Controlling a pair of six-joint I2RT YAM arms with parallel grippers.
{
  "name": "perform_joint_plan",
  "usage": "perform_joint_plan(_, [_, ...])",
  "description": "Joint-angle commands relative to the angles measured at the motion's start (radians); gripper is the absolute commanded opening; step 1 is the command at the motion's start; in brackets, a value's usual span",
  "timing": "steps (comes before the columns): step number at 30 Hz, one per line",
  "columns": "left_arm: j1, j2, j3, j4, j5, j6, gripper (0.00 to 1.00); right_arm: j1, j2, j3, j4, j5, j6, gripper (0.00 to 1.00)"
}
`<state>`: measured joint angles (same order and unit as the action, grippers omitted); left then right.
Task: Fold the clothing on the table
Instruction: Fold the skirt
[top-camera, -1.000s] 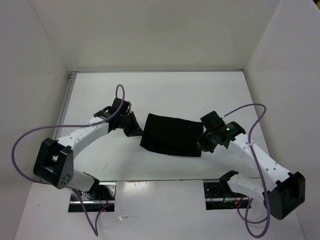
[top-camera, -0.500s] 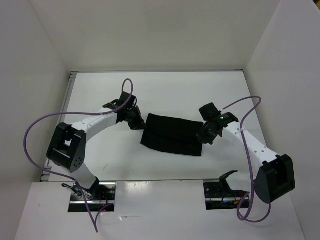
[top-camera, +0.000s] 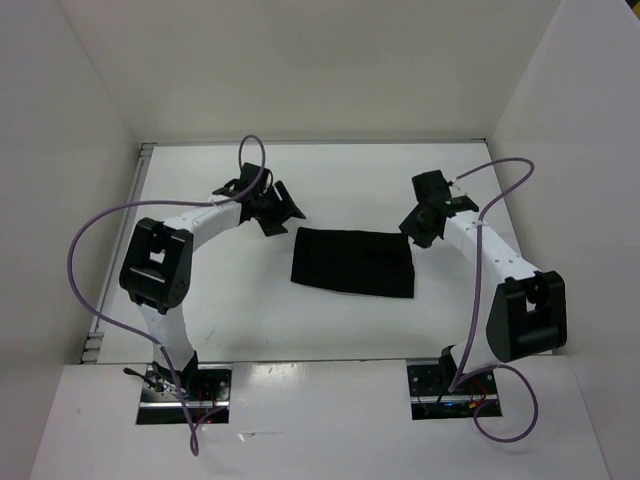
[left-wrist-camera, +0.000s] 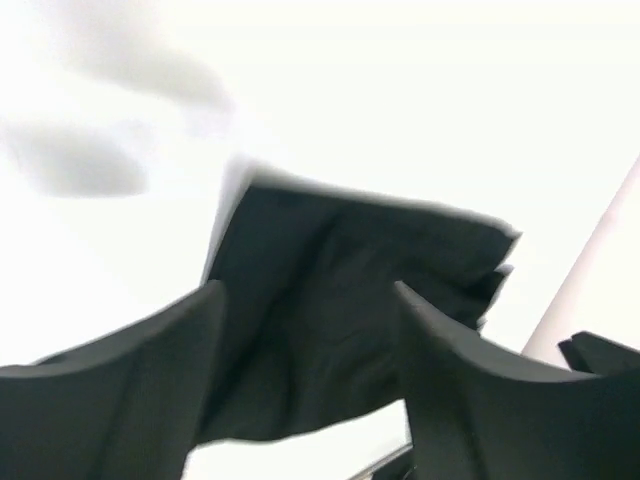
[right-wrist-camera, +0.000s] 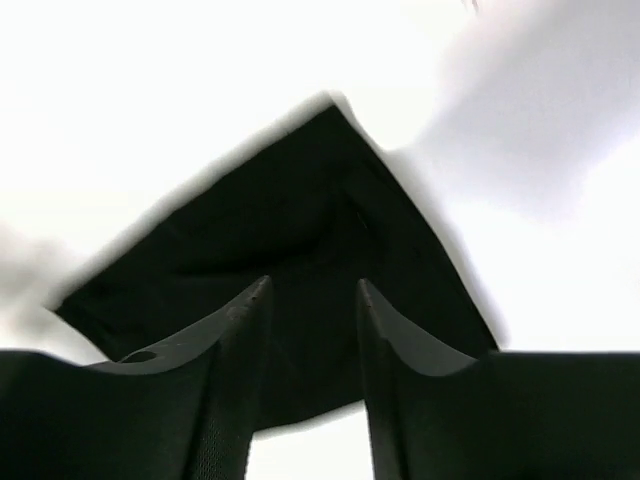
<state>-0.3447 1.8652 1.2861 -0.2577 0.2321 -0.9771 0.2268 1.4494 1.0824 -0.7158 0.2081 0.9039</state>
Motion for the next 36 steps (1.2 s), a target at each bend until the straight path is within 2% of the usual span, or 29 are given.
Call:
perform_joint_plan(1, [0.032,0.003,0.088,0.127,-0.028,-0.041,0.77,-0.035,0.0,0.076,0.182,0.097,-0.049,0.47])
perform_joint_plan(5, [0.041,-0.073,0.107,0.104,-0.037,-0.017,0.78,-0.02,0.011,0.135,0.156,0.056,-0.071,0.47])
perform_joint_plan(8, [0.041,-0.18,-0.014,0.144,0.015,-0.008,0.76,0.009,0.011,0.114,0.087,0.056,-0.092,0.47])
perform_joint_plan(11, [0.03,-0.259,-0.152,0.207,0.084,0.002,0.73,0.009,0.002,0.071,0.076,-0.036,-0.106,0.47])
perform_joint_plan(14, [0.01,-0.27,-0.191,0.224,0.101,0.07,0.68,0.043,-0.009,0.045,0.064,-0.078,-0.106,0.47])
perform_joint_plan(16, [0.0,-0.221,-0.191,0.224,0.117,0.142,0.54,0.052,-0.02,0.025,0.064,-0.05,-0.096,0.47])
perform_joint_plan(18, [0.0,-0.163,-0.138,0.233,0.154,0.217,0.34,0.052,-0.02,0.025,0.055,-0.05,-0.095,0.47])
perform_joint_plan(19, [0.0,-0.099,-0.12,0.248,0.197,0.241,0.21,0.052,-0.02,0.025,0.055,-0.05,-0.095,0.47])
perform_joint_plan(20, [-0.01,-0.066,-0.105,0.248,0.22,0.258,0.19,0.052,-0.02,0.025,0.055,-0.041,-0.095,0.47])
perform_joint_plan(21, [-0.01,-0.04,-0.091,0.261,0.234,0.268,0.19,0.052,-0.02,0.025,0.055,-0.041,-0.095,0.47])
perform_joint_plan(24, [-0.019,0.008,-0.082,0.297,0.248,0.288,0.33,0.052,0.003,0.025,0.027,-0.041,-0.095,0.47])
perform_joint_plan(27, [-0.03,0.02,-0.082,0.307,0.217,0.322,0.4,0.052,0.003,0.014,0.016,-0.032,-0.095,0.47])
perform_joint_plan(31, [-0.03,0.029,-0.07,0.296,0.185,0.354,0.42,0.052,0.003,0.014,0.007,-0.022,-0.095,0.47])
perform_joint_plan(36, [-0.039,0.038,-0.07,0.319,0.211,0.39,0.44,0.052,0.044,0.023,0.007,-0.012,-0.106,0.48])
